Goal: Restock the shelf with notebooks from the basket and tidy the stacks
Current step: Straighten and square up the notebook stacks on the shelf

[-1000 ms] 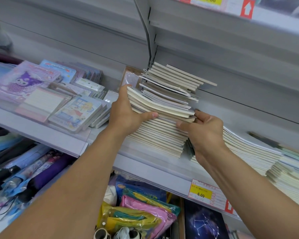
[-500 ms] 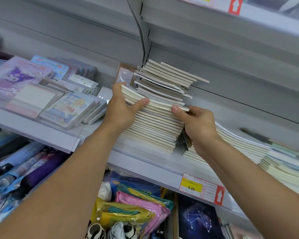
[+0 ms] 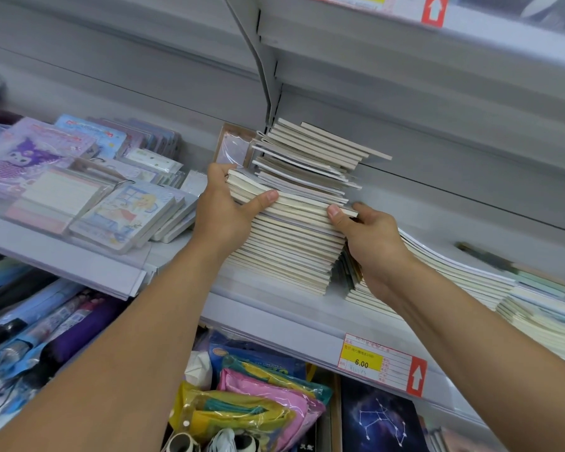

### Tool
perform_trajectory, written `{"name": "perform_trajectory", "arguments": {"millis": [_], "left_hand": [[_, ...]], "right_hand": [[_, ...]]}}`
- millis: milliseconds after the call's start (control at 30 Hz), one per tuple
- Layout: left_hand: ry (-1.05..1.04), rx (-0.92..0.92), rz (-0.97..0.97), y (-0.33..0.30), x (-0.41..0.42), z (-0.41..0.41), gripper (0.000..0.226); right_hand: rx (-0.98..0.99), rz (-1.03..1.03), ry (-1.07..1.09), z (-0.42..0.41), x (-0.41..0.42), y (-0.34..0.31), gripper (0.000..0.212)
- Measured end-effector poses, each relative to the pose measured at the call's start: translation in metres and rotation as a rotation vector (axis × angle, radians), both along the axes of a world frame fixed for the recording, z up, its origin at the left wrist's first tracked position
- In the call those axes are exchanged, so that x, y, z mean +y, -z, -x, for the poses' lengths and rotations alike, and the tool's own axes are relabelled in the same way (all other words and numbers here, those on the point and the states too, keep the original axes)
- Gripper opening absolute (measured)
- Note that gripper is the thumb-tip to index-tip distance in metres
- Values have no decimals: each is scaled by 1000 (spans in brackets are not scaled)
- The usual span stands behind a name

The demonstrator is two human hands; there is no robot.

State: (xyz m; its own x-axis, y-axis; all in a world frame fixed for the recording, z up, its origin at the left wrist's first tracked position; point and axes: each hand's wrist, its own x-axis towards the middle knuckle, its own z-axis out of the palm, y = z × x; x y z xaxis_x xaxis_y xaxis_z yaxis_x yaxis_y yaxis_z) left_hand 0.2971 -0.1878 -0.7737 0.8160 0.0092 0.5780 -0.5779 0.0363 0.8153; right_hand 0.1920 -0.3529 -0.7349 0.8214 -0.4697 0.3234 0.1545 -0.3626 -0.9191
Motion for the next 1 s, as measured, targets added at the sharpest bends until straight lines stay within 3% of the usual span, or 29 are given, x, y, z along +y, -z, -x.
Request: {"name": "perform_trajectory", "arguments": {"millis": [67,200,267,333,400,467,567,633,767,1000], "left_hand": [[-12,-14,23,2,-2,-1,61],[-39,-51,44,4,-4,-1,55],[-24,-49,39,4,-2,1,54],[-7,-34,7,3,2,5,51],[-13,-6,-59,-1,10,8,51],[-33,25,-97,-15,16,12,66],[-29,101,-32,-61,14,20,116],[-56,140,-62,-94,1,21,114],[-197,232,-177,-125,-29,16,86],[-431,171,-130,-123,-50,-4,77]], "right_hand": [[-6,77,14,2,0,2,38],[19,265,66,6,4,-1,40],[146,324,44,12,2,-11,30],[264,348,-33,24,-3,-29,37],[233,254,-78,33,-10,-54,31],[80,-49,-44,28,-29,-84,32],[8,-481,-79,-4,-53,-103,56],[91,-625,-82,-33,-60,-96,65],[132,-654,-236,-76,-68,-85,102],[80,-611,-194,-104,-73,-86,110]]}}
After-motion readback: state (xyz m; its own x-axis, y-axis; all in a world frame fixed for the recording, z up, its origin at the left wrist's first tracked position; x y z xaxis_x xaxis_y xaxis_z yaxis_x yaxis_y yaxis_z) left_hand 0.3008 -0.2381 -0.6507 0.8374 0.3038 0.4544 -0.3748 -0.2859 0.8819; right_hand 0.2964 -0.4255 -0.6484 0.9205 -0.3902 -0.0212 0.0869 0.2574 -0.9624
